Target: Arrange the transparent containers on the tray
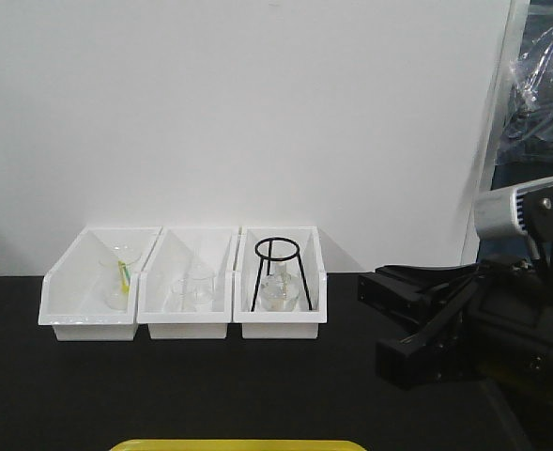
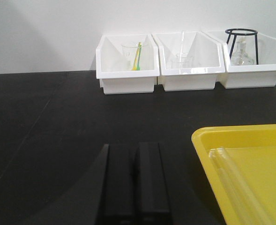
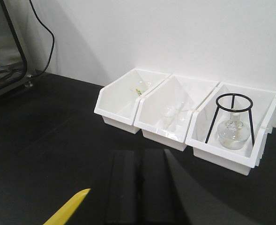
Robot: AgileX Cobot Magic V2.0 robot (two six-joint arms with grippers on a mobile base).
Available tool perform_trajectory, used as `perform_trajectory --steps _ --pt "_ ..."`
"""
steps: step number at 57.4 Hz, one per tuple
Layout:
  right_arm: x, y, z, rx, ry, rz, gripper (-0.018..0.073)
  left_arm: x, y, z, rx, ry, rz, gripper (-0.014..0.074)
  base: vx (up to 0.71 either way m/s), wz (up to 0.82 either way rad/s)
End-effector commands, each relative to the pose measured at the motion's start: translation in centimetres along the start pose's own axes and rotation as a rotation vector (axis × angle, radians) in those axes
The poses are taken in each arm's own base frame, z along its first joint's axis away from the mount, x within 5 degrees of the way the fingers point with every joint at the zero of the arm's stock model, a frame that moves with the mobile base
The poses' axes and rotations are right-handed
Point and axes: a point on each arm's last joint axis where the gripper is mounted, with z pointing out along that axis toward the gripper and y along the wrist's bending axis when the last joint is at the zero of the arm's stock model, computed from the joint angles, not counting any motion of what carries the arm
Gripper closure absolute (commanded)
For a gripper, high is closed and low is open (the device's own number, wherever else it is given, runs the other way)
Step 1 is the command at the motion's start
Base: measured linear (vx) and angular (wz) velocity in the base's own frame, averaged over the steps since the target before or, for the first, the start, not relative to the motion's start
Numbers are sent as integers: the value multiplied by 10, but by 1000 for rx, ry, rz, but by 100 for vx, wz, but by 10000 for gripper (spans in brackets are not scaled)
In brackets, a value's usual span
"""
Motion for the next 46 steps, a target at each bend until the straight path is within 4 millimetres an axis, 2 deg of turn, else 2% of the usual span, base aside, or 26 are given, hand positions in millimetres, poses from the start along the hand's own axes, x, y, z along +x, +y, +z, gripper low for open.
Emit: perform_trajectory --steps 1,38,46 --pt "-19 -1 -8 31 -97 -4 446 0 -1 1 12 -78 -20 605 0 0" --pt "-20 -2 -9 39 -106 -17 448 1 0 1 10 -64 -19 605 0 0" --pt "-11 -3 -14 54 -90 -80 503 1 0 1 10 -64 -19 605 0 0"
